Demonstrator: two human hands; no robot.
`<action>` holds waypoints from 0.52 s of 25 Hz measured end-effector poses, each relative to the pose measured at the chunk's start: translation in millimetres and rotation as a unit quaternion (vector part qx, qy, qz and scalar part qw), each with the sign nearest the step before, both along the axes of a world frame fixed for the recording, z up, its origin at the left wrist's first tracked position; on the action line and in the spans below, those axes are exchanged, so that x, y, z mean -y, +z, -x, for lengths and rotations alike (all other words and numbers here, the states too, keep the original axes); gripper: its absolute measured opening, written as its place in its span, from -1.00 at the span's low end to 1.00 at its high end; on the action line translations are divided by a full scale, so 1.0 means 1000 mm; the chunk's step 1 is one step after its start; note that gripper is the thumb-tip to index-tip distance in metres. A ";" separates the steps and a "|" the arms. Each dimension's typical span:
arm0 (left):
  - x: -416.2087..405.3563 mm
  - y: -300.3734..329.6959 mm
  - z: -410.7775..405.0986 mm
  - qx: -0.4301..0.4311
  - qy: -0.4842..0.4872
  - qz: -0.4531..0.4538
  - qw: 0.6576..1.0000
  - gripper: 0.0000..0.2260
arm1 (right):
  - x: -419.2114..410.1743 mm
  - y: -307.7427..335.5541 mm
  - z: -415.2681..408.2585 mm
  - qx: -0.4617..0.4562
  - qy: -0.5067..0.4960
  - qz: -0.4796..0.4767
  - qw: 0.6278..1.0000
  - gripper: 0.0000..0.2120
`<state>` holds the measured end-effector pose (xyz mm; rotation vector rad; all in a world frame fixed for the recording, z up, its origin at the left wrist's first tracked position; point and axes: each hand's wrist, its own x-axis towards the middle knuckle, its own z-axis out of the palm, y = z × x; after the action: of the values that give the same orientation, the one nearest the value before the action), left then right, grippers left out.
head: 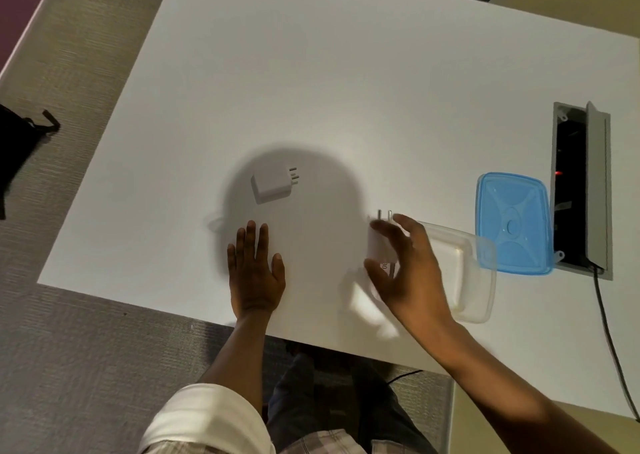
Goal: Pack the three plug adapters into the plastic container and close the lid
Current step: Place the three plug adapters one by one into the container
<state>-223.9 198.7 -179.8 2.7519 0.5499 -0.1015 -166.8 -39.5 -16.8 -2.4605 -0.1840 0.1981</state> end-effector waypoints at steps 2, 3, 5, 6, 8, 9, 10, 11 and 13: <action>0.000 0.000 0.000 -0.008 -0.002 -0.004 1.000 -0.44 | 0.023 -0.005 0.006 -0.009 -0.017 0.017 1.000 -0.45; -0.001 0.000 0.000 -0.013 -0.002 -0.005 1.000 -0.44 | 0.032 -0.009 0.008 -0.018 -0.030 0.024 0.999 -0.46; -0.002 0.000 0.000 -0.021 -0.003 -0.011 1.000 -0.44 | 0.045 -0.021 0.010 -0.034 -0.052 0.033 0.998 -0.46; -0.002 0.000 -0.001 -0.026 -0.003 -0.014 1.000 -0.44 | 0.051 -0.029 0.010 -0.039 -0.061 0.036 0.997 -0.45; -0.002 0.001 -0.001 -0.037 -0.002 -0.017 0.999 -0.44 | 0.060 -0.044 0.009 -0.054 -0.074 0.036 0.995 -0.45; -0.002 0.001 -0.001 -0.041 -0.001 -0.017 0.999 -0.44 | 0.063 -0.052 0.008 -0.063 -0.077 0.035 0.994 -0.44; -0.002 0.002 -0.001 -0.044 0.001 -0.015 0.999 -0.44 | 0.065 -0.058 0.006 -0.072 -0.080 0.037 0.994 -0.44; -0.001 0.003 -0.001 -0.047 0.002 -0.014 0.999 -0.44 | 0.067 -0.065 0.006 -0.083 -0.082 0.040 0.992 -0.44; 0.000 0.005 -0.001 -0.047 0.005 -0.012 0.999 -0.44 | 0.069 -0.076 0.006 -0.105 -0.079 0.044 0.990 -0.44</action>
<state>-222.4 198.9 -174.9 2.7791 0.5945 -0.2232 -173.1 -108.4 -92.4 -2.5068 0.1134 0.4014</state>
